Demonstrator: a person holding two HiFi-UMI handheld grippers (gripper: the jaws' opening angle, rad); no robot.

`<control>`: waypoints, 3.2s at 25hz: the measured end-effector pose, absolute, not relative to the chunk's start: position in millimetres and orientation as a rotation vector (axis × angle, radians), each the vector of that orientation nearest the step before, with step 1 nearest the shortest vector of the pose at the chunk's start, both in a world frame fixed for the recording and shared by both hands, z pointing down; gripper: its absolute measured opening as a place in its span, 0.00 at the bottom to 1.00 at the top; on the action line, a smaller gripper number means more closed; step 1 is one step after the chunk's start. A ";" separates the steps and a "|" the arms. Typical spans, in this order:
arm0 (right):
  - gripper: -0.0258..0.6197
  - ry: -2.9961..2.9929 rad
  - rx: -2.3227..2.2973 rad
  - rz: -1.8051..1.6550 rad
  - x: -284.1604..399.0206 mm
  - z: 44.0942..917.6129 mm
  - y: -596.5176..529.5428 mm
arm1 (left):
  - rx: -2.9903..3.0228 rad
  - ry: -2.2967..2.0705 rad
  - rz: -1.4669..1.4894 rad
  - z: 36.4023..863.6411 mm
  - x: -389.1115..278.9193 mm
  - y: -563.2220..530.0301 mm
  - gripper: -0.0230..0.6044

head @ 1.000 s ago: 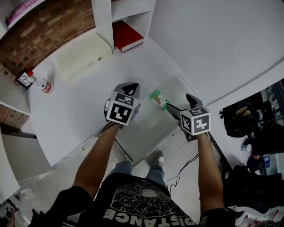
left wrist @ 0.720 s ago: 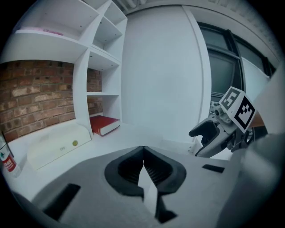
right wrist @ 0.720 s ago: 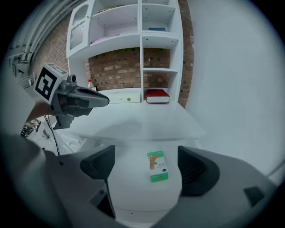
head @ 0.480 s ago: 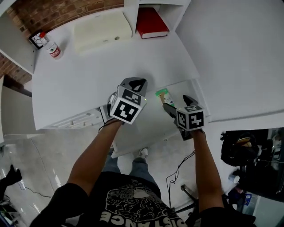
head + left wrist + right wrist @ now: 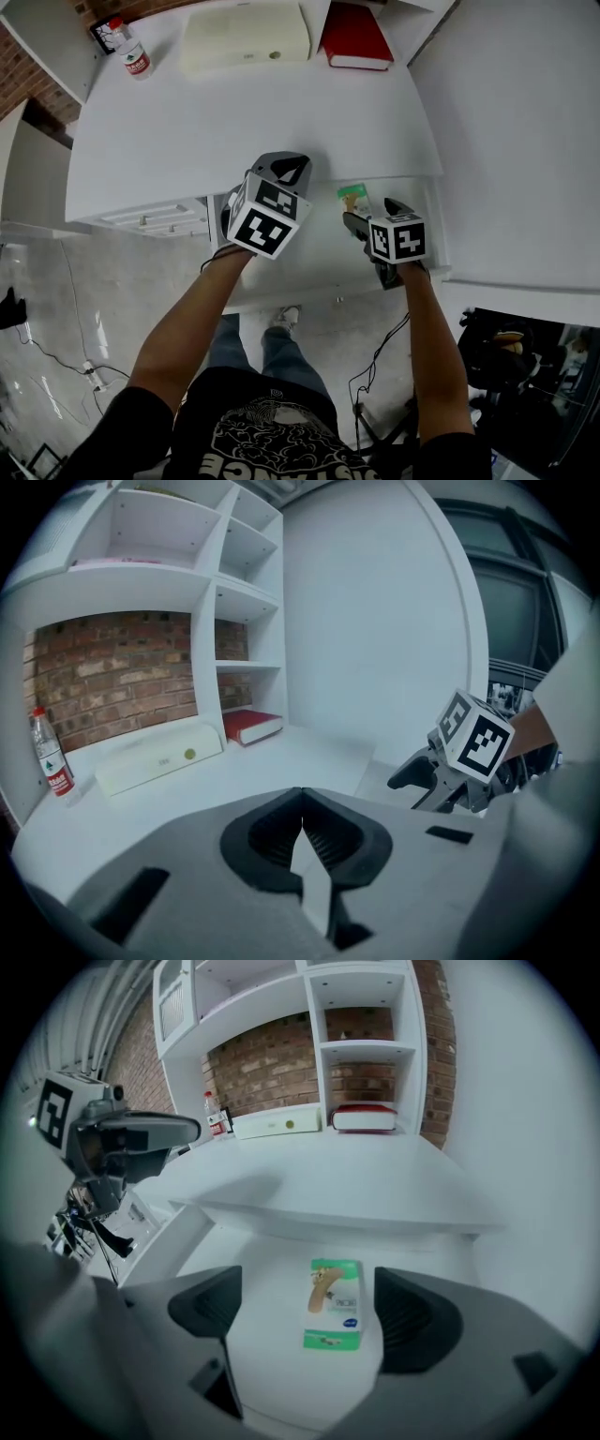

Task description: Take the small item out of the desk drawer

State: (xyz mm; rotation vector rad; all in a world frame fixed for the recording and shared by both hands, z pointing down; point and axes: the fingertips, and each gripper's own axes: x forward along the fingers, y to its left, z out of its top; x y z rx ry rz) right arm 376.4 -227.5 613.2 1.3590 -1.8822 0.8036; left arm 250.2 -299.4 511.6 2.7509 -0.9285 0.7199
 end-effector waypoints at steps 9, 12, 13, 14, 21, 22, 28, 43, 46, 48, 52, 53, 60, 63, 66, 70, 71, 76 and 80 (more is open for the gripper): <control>0.73 -1.840 1.322 0.850 395.6 668.0 -238.2 | 2.713 -1.083 0.725 524.7 230.2 -299.8 0.05; 0.73 -1.828 1.320 0.878 399.4 684.5 -240.6 | 2.695 -1.120 0.731 532.7 222.9 -298.8 0.05; 0.73 -1.823 1.319 0.886 399.9 689.9 -240.9 | 2.688 -1.131 0.733 535.8 220.5 -298.2 0.05; 0.73 -1.817 1.315 0.888 400.5 695.3 -241.2 | 2.681 -1.142 0.735 538.7 218.4 -297.6 0.05; 0.76 -1.781 1.316 0.884 403.5 721.6 -248.1 | 2.641 -1.184 0.732 556.4 213.3 -294.3 0.05; 0.77 -1.777 1.311 0.888 402.4 724.9 -248.5 | 2.637 -1.187 0.738 558.9 212.5 -293.6 0.05; 0.77 -1.748 1.294 0.876 399.9 734.0 -249.4 | 2.617 -1.209 0.751 564.5 206.2 -294.7 0.05; 0.60 -1.730 1.304 0.851 401.0 733.4 -244.0 | 2.623 -1.188 0.806 566.3 213.0 -290.7 0.05; 0.59 -1.723 1.300 0.853 401.2 733.2 -240.9 | 2.625 -1.184 0.821 562.7 212.3 -288.8 0.05; 0.58 -1.716 1.301 0.861 401.7 732.6 -237.9 | 2.628 -1.182 0.826 558.6 211.7 -287.3 0.05; 0.58 -1.730 1.343 0.899 401.6 721.9 -231.6 | 2.627 -1.183 0.831 549.0 209.9 -284.6 0.05; 0.58 -1.734 1.357 0.907 402.1 717.6 -230.3 | 2.625 -1.181 0.829 546.4 210.4 -284.2 0.05; 0.58 -1.754 1.435 0.904 414.6 674.0 -218.2 | 2.647 -1.149 0.808 521.3 225.2 -276.7 0.05; 0.58 -1.759 1.463 0.894 421.4 655.0 -211.0 | 2.674 -1.138 0.809 508.3 233.6 -274.9 0.05; 0.58 -1.767 1.489 0.879 425.9 635.8 -204.7 | 2.694 -1.134 0.796 495.0 239.9 -275.0 0.05; 0.58 -1.774 1.534 0.855 432.1 607.6 -199.2 | 2.711 -1.129 0.753 474.3 247.1 -276.4 0.05; 0.58 -1.775 1.544 0.847 433.5 600.5 -197.8 | 2.714 -1.125 0.744 470.0 248.8 -275.9 0.05; 0.58 -1.796 1.598 0.813 432.4 564.5 -196.9 | 2.736 -1.112 0.712 448.0 250.7 -275.7 0.05; 0.58 -1.815 1.651 0.772 428.9 534.2 -201.8 | 2.756 -1.115 0.661 428.3 249.6 -281.2 0.05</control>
